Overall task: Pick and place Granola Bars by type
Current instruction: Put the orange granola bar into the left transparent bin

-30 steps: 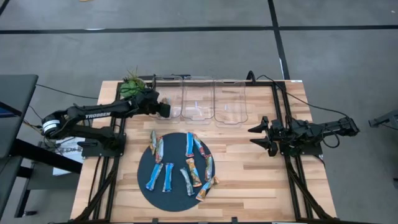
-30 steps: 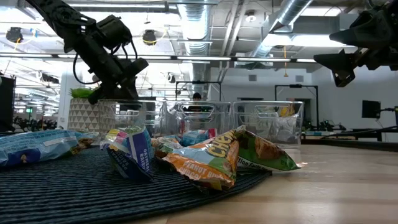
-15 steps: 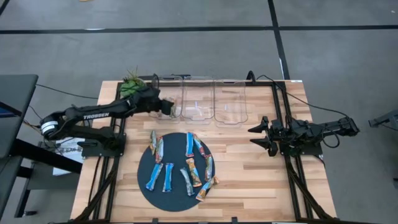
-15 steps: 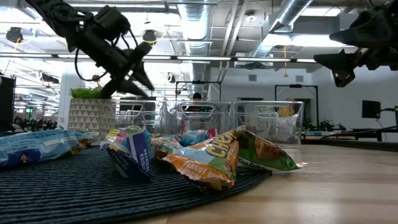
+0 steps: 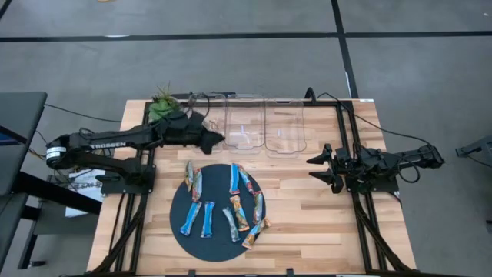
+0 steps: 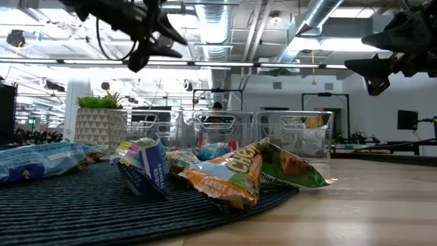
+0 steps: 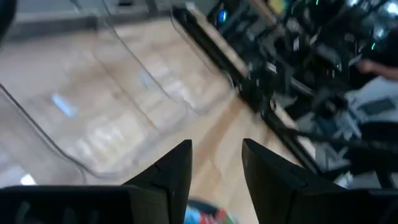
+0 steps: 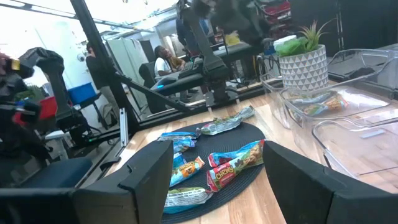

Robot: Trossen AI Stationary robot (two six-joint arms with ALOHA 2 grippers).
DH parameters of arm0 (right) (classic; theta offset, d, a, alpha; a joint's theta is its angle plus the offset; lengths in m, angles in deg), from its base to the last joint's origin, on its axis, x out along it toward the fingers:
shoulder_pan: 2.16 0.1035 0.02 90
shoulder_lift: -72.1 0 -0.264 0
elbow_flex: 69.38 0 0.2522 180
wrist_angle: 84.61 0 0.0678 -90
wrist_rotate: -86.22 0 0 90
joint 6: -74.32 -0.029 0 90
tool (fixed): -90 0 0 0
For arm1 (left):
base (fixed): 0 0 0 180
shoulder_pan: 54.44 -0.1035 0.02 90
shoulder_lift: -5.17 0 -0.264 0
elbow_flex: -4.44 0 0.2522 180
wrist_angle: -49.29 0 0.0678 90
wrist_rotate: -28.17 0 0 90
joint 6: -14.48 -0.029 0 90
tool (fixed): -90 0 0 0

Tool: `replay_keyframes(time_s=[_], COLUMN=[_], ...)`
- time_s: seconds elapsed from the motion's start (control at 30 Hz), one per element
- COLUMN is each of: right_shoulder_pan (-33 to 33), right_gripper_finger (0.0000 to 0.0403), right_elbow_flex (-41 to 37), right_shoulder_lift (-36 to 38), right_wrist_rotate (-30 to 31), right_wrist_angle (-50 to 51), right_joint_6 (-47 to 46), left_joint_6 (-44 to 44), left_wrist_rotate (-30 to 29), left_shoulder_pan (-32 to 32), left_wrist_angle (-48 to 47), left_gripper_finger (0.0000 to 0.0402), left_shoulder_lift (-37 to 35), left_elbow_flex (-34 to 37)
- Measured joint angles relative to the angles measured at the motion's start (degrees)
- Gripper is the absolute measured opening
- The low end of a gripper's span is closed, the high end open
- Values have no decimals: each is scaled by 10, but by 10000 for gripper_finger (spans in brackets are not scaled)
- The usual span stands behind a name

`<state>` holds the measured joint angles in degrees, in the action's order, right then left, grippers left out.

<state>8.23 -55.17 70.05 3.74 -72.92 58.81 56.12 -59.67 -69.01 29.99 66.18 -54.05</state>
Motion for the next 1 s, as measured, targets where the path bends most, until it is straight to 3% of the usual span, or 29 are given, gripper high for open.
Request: replay_keyframes(time_s=[0.27,0.43,0.73,1.0], right_shoulder_pan=[0,0,0,0], right_gripper_finger=[244,244,244,244], right_elbow_flex=[0,0,0,0], right_shoulder_lift=[0,0,0,-1], right_wrist_rotate=[0,0,0,0], right_wrist_angle=[0,0,0,0], right_joint_6=[0,0,0,0], left_joint_6=[96,210,405,422], left_wrist_rotate=[-150,-198,-194,-165], left_shoulder_pan=[129,200,266,233], left_wrist_angle=[-203,-298,-506,-587], left_gripper_finger=[132,132,132,132], left_shoulder_lift=[0,0,21,65], left_elbow_flex=[-57,-62,-62,-62])
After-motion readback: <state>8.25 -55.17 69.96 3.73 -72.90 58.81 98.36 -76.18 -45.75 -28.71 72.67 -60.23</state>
